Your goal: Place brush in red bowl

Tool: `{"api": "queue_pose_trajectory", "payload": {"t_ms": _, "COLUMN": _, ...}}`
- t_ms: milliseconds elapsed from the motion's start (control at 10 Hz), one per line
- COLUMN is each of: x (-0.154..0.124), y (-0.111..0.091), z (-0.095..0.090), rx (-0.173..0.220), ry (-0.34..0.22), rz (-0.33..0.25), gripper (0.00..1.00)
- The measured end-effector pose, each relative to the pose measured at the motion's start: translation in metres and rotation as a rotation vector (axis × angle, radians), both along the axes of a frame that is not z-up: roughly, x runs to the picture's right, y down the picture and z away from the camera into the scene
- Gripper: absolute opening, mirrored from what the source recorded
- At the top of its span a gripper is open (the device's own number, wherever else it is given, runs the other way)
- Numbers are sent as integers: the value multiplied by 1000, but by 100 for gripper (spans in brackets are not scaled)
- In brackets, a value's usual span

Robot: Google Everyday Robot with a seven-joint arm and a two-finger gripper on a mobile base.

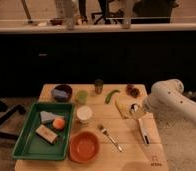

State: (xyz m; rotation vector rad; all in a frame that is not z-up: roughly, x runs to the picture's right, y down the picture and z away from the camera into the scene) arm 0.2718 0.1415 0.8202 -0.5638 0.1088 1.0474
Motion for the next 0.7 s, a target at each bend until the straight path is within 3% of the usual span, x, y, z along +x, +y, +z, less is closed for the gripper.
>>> {"api": "queue_pose_trajectory", "payload": {"t_ms": 700, "x": -12, "y": 26, "z": 30, "rx": -69, "ry": -155, "rz": 131, "gripper": 80}}
